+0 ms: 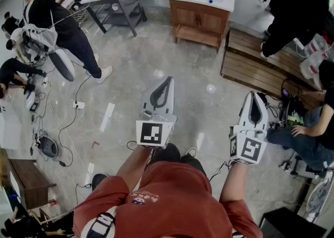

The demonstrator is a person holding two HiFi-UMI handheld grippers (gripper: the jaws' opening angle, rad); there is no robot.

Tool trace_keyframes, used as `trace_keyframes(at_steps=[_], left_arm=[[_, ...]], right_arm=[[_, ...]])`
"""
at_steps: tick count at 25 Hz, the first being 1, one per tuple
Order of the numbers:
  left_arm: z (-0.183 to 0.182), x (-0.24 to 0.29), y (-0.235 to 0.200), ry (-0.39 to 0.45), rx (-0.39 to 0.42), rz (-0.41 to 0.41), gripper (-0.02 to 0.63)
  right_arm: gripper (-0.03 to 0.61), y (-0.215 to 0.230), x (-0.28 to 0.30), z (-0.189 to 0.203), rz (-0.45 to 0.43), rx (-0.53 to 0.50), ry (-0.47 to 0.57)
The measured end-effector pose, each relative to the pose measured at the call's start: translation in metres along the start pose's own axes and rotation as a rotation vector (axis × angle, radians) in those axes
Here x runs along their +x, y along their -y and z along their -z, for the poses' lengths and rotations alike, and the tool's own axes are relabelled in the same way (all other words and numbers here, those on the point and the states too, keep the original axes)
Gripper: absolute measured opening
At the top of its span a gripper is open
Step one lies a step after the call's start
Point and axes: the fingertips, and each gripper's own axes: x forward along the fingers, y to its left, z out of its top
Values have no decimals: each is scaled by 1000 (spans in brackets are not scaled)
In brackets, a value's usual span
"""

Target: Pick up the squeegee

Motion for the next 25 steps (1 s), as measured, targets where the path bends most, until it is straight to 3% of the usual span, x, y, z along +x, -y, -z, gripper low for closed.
trace_keyframes(at_steps=[7,15,20,25], left_arm=[[8,33,17,-2,39,-47,17],[30,91,0,-9,12,-56,17],[56,145,-32,-21,3,-59,17],[86,207,-99,-8,1,-67,17]], right_arm=[[6,25,29,11,-48,18,7],[6,27,95,30,-73,-42,-29],[8,23,161,48,-67,-31,-45],[8,-2,248,70,-45,-16,-52]])
